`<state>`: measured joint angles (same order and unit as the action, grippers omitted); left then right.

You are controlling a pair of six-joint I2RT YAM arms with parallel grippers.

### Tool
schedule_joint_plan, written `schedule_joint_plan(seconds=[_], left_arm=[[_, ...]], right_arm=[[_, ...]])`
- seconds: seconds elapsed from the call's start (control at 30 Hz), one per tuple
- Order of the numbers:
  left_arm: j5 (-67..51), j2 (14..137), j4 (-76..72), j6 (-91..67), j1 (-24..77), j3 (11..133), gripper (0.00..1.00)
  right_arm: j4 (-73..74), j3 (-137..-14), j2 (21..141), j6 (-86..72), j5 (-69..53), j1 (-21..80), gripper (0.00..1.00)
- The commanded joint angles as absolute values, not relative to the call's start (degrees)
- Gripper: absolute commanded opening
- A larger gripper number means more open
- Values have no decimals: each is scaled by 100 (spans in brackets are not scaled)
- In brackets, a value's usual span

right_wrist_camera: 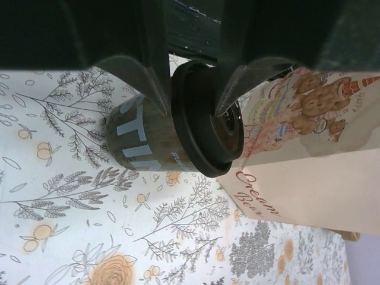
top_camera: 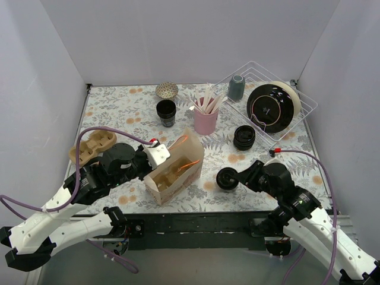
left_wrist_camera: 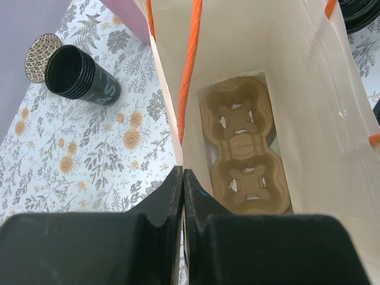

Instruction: Pack the takeout coffee

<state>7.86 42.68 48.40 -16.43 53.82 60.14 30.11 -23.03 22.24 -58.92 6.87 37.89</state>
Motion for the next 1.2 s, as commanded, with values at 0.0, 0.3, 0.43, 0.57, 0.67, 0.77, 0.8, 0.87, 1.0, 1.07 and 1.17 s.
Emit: schedule_joint_plan(seconds=[0.0,0.3,0.43,0.57,0.67,0.77,0.8,0.87,1.0,1.07,1.17], left_arm=[[668,4263,4702,-1556,5396,6258,0],[721,4096,4518,-1635,5396,6117,0],[756,4061,4412,-1573,5396,6091,0],[782,4017,4263,-1486,5405,6056,0],[747,3990,4175,-1477,5397,6056,0],[712,3955,4131,-1442,5397,6038,0],[721,3964,4122,-1424,5396,6047,0],[729,3955,4113,-1380,5405,6055,0],[721,3955,4175,-1318,5397,6091,0],[703,3929,4192,-1301,5396,6108,0],[721,3911,4263,-1275,5396,6135,0]], right_arm=[[4068,-2881,2373,-5915,1351,3762,50],[5615,-4937,3321,-4581,1617,3770,69],[5791,-6017,4347,-3535,1170,3762,70],[6396,-6756,5456,-2866,607,3771,82],[6539,-7214,5967,-2550,501,3779,90],[6399,-7277,6213,-1988,204,3771,89],[6372,-7216,6266,-1821,106,3771,88],[6389,-7207,6468,-1451,35,3771,88],[6241,-7067,6583,-950,35,3771,88],[6153,-6961,6548,-635,35,3771,88],[5986,-6794,6583,-379,-156,3771,88]])
